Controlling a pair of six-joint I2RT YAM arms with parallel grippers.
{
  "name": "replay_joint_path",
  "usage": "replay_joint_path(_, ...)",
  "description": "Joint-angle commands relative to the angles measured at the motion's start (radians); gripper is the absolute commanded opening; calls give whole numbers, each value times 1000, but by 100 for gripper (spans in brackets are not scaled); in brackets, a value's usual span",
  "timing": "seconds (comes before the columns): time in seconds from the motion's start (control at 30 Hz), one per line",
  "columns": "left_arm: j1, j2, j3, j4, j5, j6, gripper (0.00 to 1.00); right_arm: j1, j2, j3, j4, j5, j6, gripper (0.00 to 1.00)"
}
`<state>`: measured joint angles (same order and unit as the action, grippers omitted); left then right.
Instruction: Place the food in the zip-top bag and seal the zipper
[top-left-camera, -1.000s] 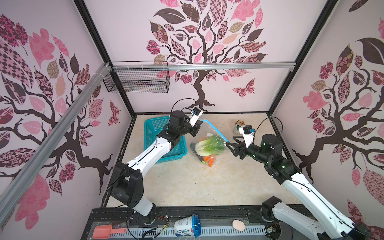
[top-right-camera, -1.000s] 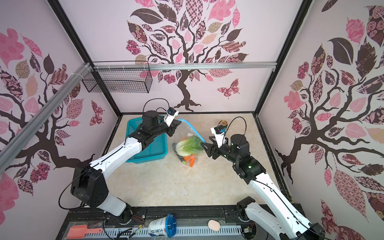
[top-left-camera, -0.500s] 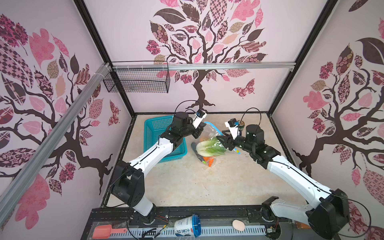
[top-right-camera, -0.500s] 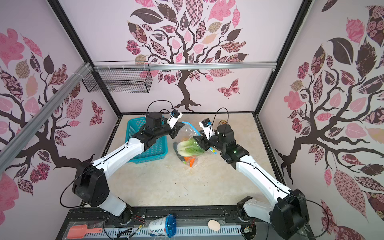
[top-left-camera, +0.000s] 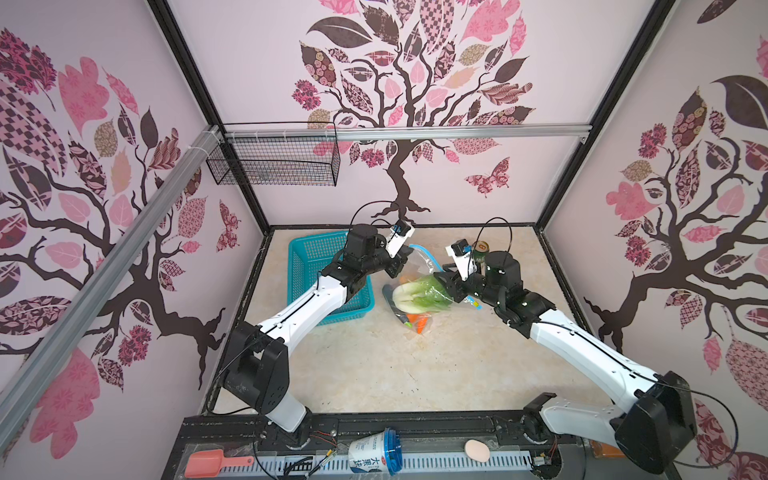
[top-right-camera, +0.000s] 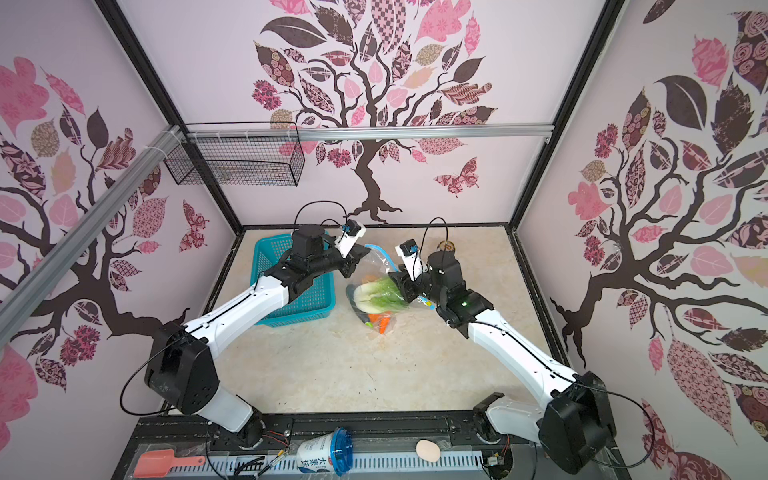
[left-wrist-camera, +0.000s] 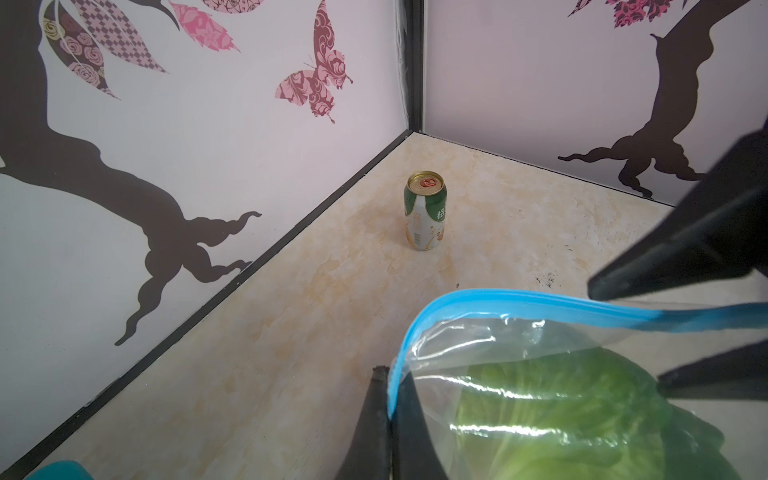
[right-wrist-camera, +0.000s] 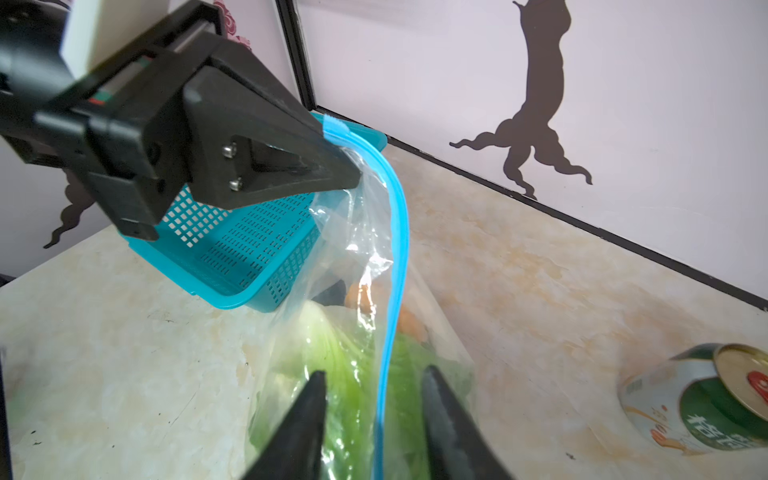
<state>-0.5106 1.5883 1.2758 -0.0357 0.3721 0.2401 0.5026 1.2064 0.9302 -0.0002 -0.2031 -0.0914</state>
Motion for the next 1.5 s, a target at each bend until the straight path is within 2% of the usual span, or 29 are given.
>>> replay_joint_path(0.0, -5, -12, 49, -6, 36, 19, 0, 2, -7, -3, -23, 111, -39, 62)
replay_joint_path(0.07, -4, -11, 49, -7, 38, 18, 0, 2, -5, -8, -25, 116, -55, 62)
replay_joint_path(0.13, -4, -11, 49, -7, 39, 18, 0, 2, 2, -13, -28, 88, -61, 53)
replay_joint_path(0.17, -3, -10, 51, -7, 39, 16, 0, 2, 8, -15, -28, 64, -60, 42)
replay_joint_path(0.23, -4, -11, 53, -10, 36, 14, 0, 2, 18, -19, -29, 18, -44, 11)
replay_joint_path(0.27, -5, -10, 53, -11, 34, 13, 0, 2, 22, -22, -27, 2, -33, 0)
replay_joint_path(0.3, -4, -11, 58, -13, 29, 13, 0, 2, 23, -29, -22, -7, -11, 0)
replay_joint_path(0.33, -3, -10, 60, -19, 22, 12, 12, 1, 24, -35, -16, -7, 8, 0)
replay_joint_path(0.4, -4, -12, 67, -21, -9, -2, 60, 1, 22, -48, 1, 3, 58, 0)
replay_joint_path(0.43, -4, -15, 67, -17, -23, -9, 89, -1, 22, -53, 6, 23, 91, 0)
replay_joint_path(0.47, -4, -20, 66, -12, -45, -21, 99, -5, 24, -61, 10, 51, 131, 0)
replay_joint_path(0.63, -2, -66, 30, 56, -188, -55, 99, -67, 33, -136, 65, 89, 331, 0)
replay_joint_path(0.77, 2, -108, -17, 130, -360, -87, 99, -137, 37, -210, 101, 117, 458, 0)
replay_joint_path(0.9, 33, -128, -26, 155, -457, -171, 99, -144, 56, -257, 85, 199, 474, 0)
replay_joint_path(1.03, 83, -139, -46, 190, -470, -279, 99, -146, 102, -272, 44, 281, 479, 0)
replay_joint_path(1.13, 95, -148, -67, 232, -486, -297, 99, -145, 124, -294, 61, 294, 464, 0)
replay_joint_path(1.23, 95, -154, -71, 231, -505, -297, 99, -148, 128, -296, 65, 332, 454, 22)
replay_joint_path(1.3, 95, -157, -74, 233, -518, -295, 99, -154, 113, -289, 69, 373, 438, 50)
replay_joint_path(1.33, 95, -159, -75, 233, -525, -296, 99, -157, 103, -285, 71, 401, 432, 60)
replay_joint_path(1.47, 102, -159, -94, 242, -544, -307, 99, -188, 51, -278, 112, 513, 394, 88)
